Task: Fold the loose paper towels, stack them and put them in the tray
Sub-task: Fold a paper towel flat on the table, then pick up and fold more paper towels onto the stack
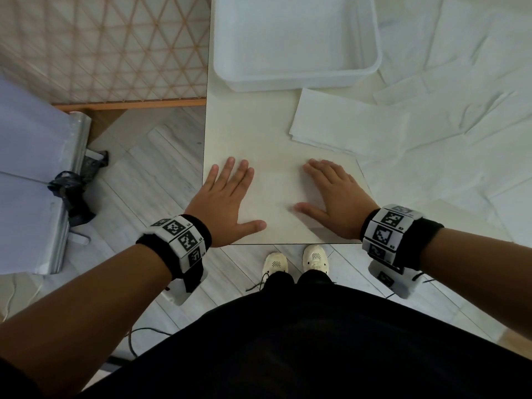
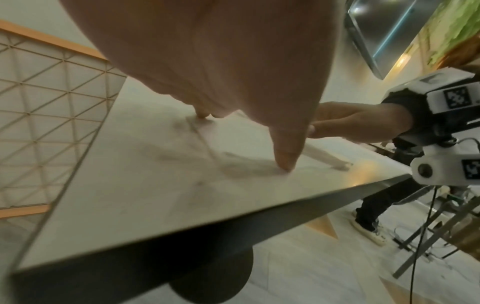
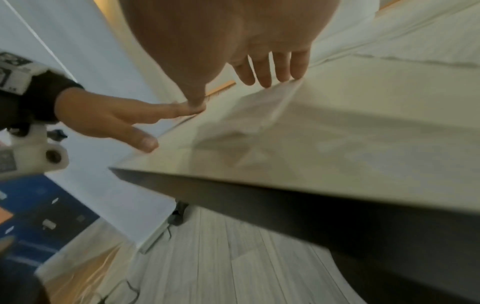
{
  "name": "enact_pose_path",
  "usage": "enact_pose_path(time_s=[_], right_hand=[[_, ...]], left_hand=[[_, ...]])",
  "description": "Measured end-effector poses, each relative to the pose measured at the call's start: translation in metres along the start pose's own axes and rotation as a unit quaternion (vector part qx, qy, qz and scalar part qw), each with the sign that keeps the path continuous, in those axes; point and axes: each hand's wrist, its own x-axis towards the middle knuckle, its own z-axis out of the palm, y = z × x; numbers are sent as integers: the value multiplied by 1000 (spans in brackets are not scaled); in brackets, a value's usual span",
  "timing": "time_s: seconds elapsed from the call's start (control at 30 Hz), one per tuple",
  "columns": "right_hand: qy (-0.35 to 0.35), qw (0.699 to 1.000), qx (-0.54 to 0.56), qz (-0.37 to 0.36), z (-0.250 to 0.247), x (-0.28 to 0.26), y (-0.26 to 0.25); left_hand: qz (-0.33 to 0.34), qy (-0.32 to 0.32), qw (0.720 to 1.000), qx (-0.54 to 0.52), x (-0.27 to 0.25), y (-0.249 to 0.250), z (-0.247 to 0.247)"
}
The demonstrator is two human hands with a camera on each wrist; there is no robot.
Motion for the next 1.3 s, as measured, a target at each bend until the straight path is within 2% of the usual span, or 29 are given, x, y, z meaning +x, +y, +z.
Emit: enact_pose_path(time_s=[0.1,0.3,0.37,0.43,0.53,0.67,0.8,0.93,1.03,1.17,1.3], right_hand=[[43,998,-22,36,-10,12,-8],[6,995,-5,100,-23,31,-13],[-7,994,1,109,-25,33,-14],[-13,992,36,121,-23,34,-12],[-8,976,157,153,-27,29,-3],[39,963,222,151,-43,15,16],[71,959,232,143,-69,-1,46],[137,938,261,180,-99,-11,91],[152,950,194,190,-112,-11,126],[89,982,23,167,-112,-14,167],[87,988,9,125,-109,-11,189]], left_hand=[[4,13,999,-41,3,6,-15],[63,94,974,-196,32,30,-39],[62,95,969,-219,44,36,-42],[52,93,970,-219,52,39,-43],[50,115,966,-226,59,41,-46],[64,134,959,-243,70,52,-56],[39,158,948,-274,89,64,-82],[35,159,953,-255,122,70,-110],[26,161,953,-256,148,78,-130],[15,155,960,-232,178,92,-143],[31,132,975,-174,201,97,-135]])
